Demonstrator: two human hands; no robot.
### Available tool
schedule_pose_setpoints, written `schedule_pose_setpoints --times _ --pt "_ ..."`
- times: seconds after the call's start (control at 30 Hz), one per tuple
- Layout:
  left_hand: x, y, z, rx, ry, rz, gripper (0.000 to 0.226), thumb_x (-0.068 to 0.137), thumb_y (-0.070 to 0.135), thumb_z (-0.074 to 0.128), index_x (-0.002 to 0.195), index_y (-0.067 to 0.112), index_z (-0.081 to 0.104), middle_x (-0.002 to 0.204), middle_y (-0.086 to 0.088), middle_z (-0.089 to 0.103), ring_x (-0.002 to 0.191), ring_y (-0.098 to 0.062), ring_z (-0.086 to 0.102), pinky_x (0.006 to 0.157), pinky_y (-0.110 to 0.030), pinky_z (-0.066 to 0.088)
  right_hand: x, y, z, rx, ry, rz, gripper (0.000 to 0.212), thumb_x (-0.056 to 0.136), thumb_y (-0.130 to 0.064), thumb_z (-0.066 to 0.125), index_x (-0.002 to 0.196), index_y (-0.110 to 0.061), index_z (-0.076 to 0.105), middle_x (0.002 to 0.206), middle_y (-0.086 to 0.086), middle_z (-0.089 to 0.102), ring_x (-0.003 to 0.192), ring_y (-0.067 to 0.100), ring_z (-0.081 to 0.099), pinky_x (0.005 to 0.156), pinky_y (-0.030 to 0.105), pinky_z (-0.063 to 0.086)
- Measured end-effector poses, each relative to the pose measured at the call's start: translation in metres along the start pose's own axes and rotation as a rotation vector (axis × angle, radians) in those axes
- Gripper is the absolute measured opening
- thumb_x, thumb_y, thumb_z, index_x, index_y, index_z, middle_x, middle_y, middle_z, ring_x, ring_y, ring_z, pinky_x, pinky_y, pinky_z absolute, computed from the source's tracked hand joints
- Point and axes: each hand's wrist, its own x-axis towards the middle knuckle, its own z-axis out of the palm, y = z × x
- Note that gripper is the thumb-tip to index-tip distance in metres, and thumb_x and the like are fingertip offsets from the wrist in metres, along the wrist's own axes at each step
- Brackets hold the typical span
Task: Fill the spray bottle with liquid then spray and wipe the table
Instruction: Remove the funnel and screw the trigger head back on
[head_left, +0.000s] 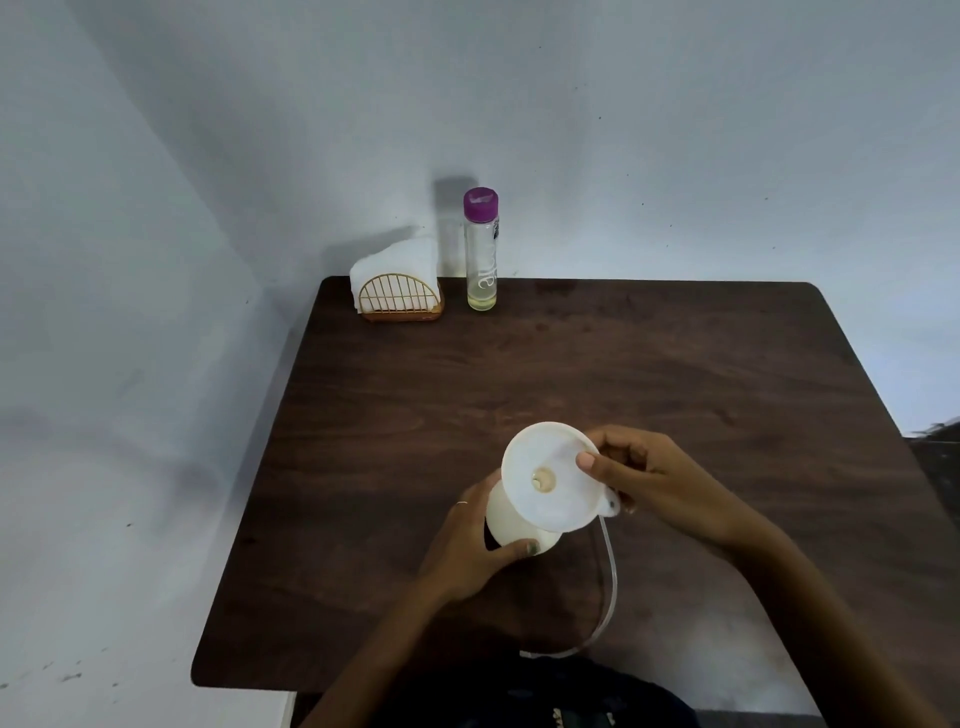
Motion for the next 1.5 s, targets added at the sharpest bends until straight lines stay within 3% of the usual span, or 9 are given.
schedule_pose_setpoints --times 0.13,0.37,0.57,0.7,0.87,1.03,1.17,1.33,1.5 --pt "-0.009 0.011 -0.012 -0.088 0.050 0.016 0.099 0.057 0.078 0.066 0.142 0.044 0.028 0.147 0.016 0.033 0.131 -0.008 0.037 0.108 -0.035 0.038 0.002 -0.005 -0.009 0.056 0.040 -0.001 0.028 0.084 -0.033 0.054 0.103 -0.018 0.067 0.093 0.002 0.070 0.074 0.012 0.066 0.057 0.018 0.053" --pt "0.003 0.078 -0.040 -0.541 0.283 0.067 0.028 0.095 0.024 0.056 0.121 0.033 0.057 0.126 0.016 0.059 0.118 -0.001 0.055 0.095 -0.017 0.044 0.031 -0.004 -0.024 0.088 0.217 -0.018 0.014 0.093 -0.013 0.055 0.101 -0.012 0.067 0.090 -0.003 0.069 0.080 0.009 0.068 0.056 0.024 0.057" --pt "0.050 0.125 -0.042 -0.502 0.146 0.013 0.046 0.097 0.037 0.047 0.142 0.032 0.038 0.143 0.009 0.045 0.129 -0.008 0.043 0.109 -0.036 0.039 0.086 0.019 -0.034 -0.070 0.360 -0.009 0.020 0.092 -0.013 0.058 0.111 -0.009 0.061 0.110 0.007 0.064 0.099 0.025 0.064 0.060 0.030 0.060" --pt "0.102 0.129 -0.039 -0.406 0.124 -0.029 0.057 0.097 0.036 0.048 0.150 0.027 0.026 0.149 0.006 0.037 0.126 -0.003 0.037 0.101 -0.026 0.035 0.128 0.036 -0.043 -0.258 0.439 0.014 0.030 0.090 -0.010 0.060 0.120 -0.009 0.058 0.121 0.009 0.060 0.108 0.022 0.058 0.082 0.041 0.057" --pt "0.170 0.125 -0.032 -0.347 0.118 -0.079 0.061 0.096 0.027 0.053 0.148 0.017 0.023 0.142 -0.004 0.042 0.122 -0.013 0.044 0.090 -0.023 0.036 0.180 0.052 -0.057 -0.356 0.402 0.010 0.047 0.083 -0.028 0.061 0.125 -0.008 0.055 0.126 0.013 0.057 0.118 0.024 0.052 0.097 0.032 0.044" --pt "0.238 0.114 -0.025 -0.379 0.122 -0.100 0.088 0.081 0.031 0.067 0.150 0.014 0.016 0.148 -0.009 0.036 0.134 -0.025 0.039 0.112 -0.045 0.035 0.236 0.061 -0.078 -0.393 0.288 0.094 0.071 0.090 -0.009 0.058 0.149 -0.008 0.018 0.149 0.017 0.026 0.138 0.029 0.027 0.111 0.036 0.026" --pt "0.282 0.106 -0.021 -0.363 0.096 -0.109 0.097 0.072 0.043 0.063 0.151 0.017 0.013 0.149 -0.009 0.035 0.135 -0.025 0.038 0.112 -0.046 0.035 0.274 0.076 -0.093 -0.384 0.259 0.125 0.079 0.089 -0.005 0.056 0.151 -0.011 0.007 0.156 0.015 0.014 0.143 0.031 0.020 0.116 0.043 0.020" --pt "0.315 0.103 -0.020 -0.413 0.093 -0.087 0.083 0.089 0.011 0.059 0.152 0.012 0.006 0.154 -0.011 0.027 0.140 -0.023 0.030 0.115 -0.037 0.028 0.300 0.096 -0.100 -0.353 0.268 0.085 0.081 0.084 0.003 0.052 0.151 -0.014 0.010 0.155 0.014 0.017 0.143 0.030 0.018 0.117 0.046 0.021" --pt "0.330 0.104 -0.020 -0.423 0.096 -0.076 0.094 0.077 0.029 0.060 0.153 0.015 0.005 0.154 -0.009 0.025 0.140 -0.022 0.030 0.115 -0.038 0.030 0.315 0.102 -0.106 -0.363 0.282 0.057 0.086 0.083 0.001 0.053 0.151 -0.018 0.005 0.156 0.014 0.012 0.144 0.032 0.013 0.114 0.057 0.022"
